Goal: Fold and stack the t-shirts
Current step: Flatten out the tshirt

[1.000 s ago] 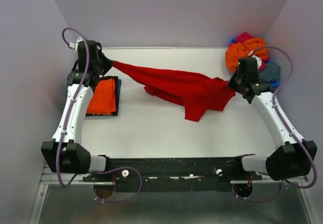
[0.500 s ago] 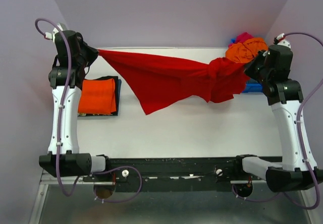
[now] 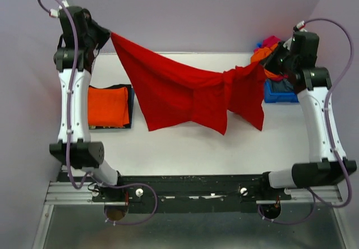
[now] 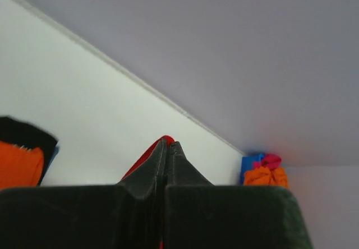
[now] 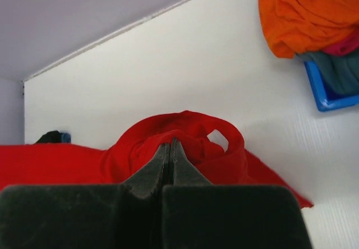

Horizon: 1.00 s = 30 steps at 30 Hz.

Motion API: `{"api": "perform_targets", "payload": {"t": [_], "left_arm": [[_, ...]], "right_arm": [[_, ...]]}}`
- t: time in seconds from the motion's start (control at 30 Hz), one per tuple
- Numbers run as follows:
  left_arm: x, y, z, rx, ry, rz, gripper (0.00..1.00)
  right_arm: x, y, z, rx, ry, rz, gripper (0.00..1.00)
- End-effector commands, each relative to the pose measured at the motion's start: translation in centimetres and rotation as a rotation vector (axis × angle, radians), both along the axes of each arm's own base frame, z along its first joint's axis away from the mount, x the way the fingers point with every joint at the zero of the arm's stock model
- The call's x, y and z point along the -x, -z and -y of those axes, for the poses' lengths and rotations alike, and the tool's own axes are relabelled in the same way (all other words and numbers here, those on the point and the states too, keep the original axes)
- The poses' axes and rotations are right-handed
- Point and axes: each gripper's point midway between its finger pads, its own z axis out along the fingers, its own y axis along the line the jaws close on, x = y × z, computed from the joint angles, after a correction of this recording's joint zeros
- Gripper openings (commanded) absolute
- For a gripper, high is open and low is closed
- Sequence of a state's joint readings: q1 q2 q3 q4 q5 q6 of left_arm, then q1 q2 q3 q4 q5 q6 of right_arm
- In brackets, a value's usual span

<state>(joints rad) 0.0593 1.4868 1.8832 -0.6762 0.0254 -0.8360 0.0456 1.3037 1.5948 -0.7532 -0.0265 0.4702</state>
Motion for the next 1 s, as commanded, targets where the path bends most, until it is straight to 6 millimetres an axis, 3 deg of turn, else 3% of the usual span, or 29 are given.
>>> {"api": "perform_targets", "payload": {"t": [0.0,0.1,0.17,0.2,0.3,0.37,0.4,0.5,0.57,0.63,0.8,0.87,0.97], "left_arm": [[-5.0,-5.6,1.0,0.062,0.072,0.094,0.00],[-6.1,-8.5,1.6,0.103,0.119,0.170,0.00],[-5.6,-8.8,1.5,0.122,0.130,0.188,0.00],[-5.7,-7.5,1.7,0.137,0.145,0.167,0.00],[-4.4,-3.2,2.0,0.173,0.149,0.115,0.00],[-3.2,1.1,1.9,0.183,0.133,0.058,0.00],[-2.2,2.3,1.8,0.178,0.121,0.048,0.00],[-0.2,6.1,1.1,0.154,0.076,0.009,0.00],[0.6,7.0,0.8,0.134,0.061,0.001,0.00],[0.9,7.9,0.6,0.117,0.054,-0.020,0.00],[0.8,12.5,1.4,0.155,0.076,-0.072,0.00],[0.1,12.6,1.1,0.143,0.064,-0.076,0.00],[-1.7,10.6,-0.1,0.110,0.017,-0.056,0.00]], "right_arm": [[-3.7,-6.2,-2.0,-0.060,-0.105,0.097,0.01],[-3.7,-11.7,-3.3,-0.086,-0.182,0.205,0.01],[-3.1,-12.9,-3.2,-0.088,-0.178,0.227,0.01],[-2.8,-12.6,-3.1,-0.087,-0.172,0.218,0.01],[-2.2,-7.7,-2.7,-0.083,-0.153,0.128,0.01],[-1.6,-3.2,-2.2,-0.081,-0.124,0.047,0.01],[-1.1,-0.6,-1.8,-0.082,-0.105,0.000,0.01],[0.2,4.6,-1.1,-0.081,-0.079,-0.070,0.01],[0.6,6.1,-1.1,-0.074,-0.086,-0.091,0.01],[0.7,6.9,0.2,-0.062,-0.044,-0.109,0.01],[-0.4,9.9,1.3,-0.056,0.023,-0.186,0.01],[-2.2,9.7,1.5,-0.055,0.021,-0.173,0.01],[-5.5,8.5,2.0,-0.037,0.035,-0.189,0.01]]}}
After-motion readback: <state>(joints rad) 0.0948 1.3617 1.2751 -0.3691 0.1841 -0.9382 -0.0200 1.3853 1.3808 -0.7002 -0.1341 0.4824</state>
